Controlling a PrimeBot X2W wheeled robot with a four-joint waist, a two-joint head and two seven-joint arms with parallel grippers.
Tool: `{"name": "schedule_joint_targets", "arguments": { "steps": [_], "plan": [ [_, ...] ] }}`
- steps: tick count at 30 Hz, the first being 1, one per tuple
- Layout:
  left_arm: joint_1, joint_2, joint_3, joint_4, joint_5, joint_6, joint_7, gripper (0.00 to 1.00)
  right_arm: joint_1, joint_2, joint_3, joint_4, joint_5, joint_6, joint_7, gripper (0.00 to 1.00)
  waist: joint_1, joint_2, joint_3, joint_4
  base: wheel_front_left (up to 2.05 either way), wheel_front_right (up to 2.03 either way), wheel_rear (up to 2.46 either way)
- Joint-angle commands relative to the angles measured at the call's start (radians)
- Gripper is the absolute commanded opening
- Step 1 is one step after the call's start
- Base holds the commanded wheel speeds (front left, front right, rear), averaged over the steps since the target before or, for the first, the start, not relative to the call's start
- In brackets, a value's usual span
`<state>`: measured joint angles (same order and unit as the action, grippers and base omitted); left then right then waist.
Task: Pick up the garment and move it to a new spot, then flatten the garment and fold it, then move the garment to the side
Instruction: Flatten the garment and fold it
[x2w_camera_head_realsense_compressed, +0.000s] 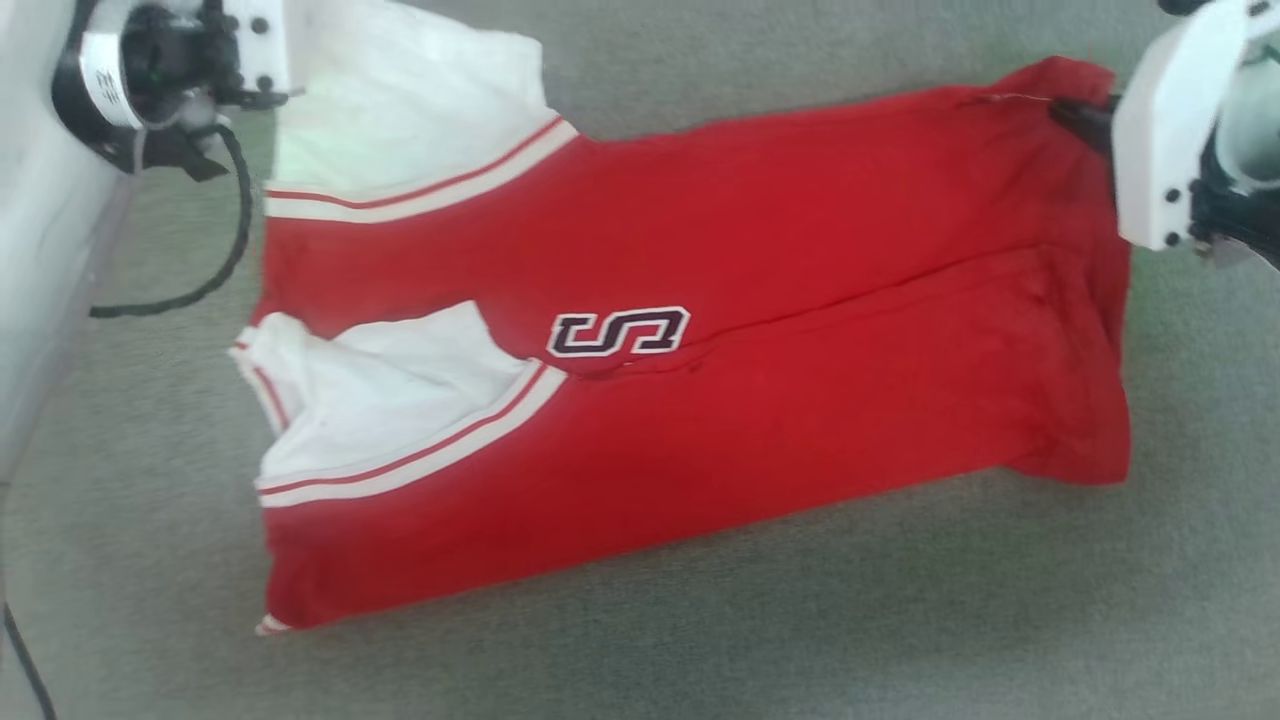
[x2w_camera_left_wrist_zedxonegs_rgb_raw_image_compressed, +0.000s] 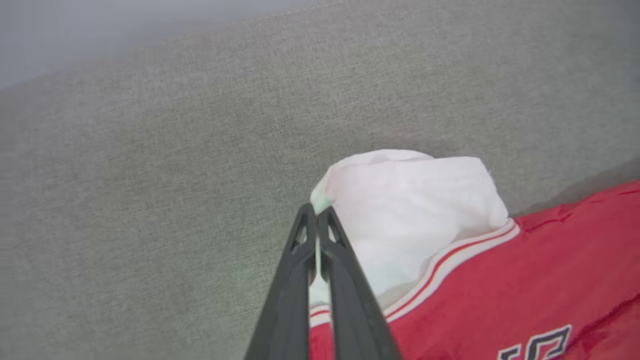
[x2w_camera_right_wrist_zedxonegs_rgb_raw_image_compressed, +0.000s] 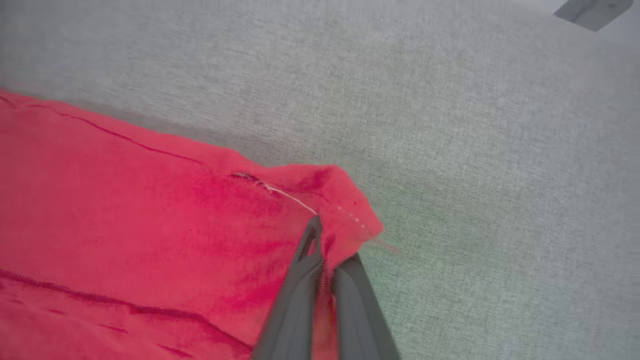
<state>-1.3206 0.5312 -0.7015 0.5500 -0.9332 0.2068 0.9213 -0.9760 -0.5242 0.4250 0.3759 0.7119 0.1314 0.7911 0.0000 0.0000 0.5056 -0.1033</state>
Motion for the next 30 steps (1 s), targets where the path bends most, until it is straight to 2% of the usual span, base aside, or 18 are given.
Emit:
{"name": "schedule_joint_targets", "arguments": {
  "steps": [1,7,11,21,26,30],
  "plan": [
    [0.022,0.008,0.000,-0.014,-0.005,0.001,-0.003,0.00,0.016,-0.009,-0.004,-0.017,0.005,-0.002,-0.004,0.00,0.0000,0.0000,-0.028,0.027,0.00,0.00,0.00],
    [0.085,0.035,-0.002,-0.156,-0.018,0.024,0.008,0.00,0.098,-0.053,-0.047,-0.111,0.008,-0.002,0.007,0.00,0.0000,0.0000,-0.077,0.065,0.00,0.00,0.00],
    [0.144,0.067,-0.007,-0.278,-0.022,0.055,0.022,0.00,0.164,-0.074,-0.089,-0.180,0.007,-0.002,0.030,0.00,0.0000,0.0000,-0.104,0.082,0.00,0.00,0.00],
    [0.343,0.181,-0.020,-0.635,-0.028,0.183,0.063,0.00,0.372,-0.106,-0.230,-0.341,-0.016,-0.002,0.093,0.00,0.0000,0.0000,-0.150,0.110,0.00,0.00,0.00],
    [0.454,0.234,-0.027,-0.789,-0.036,0.253,0.070,0.00,0.484,-0.098,-0.310,-0.394,-0.033,-0.002,0.129,0.00,0.0000,0.0000,-0.161,0.118,0.00,0.00,0.00],
    [0.545,0.254,-0.027,-0.868,-0.052,0.300,0.051,0.00,0.561,-0.085,-0.357,-0.412,-0.049,-0.002,0.153,0.00,0.0000,0.0000,-0.159,0.124,0.00,0.00,0.00]
  ]
}}
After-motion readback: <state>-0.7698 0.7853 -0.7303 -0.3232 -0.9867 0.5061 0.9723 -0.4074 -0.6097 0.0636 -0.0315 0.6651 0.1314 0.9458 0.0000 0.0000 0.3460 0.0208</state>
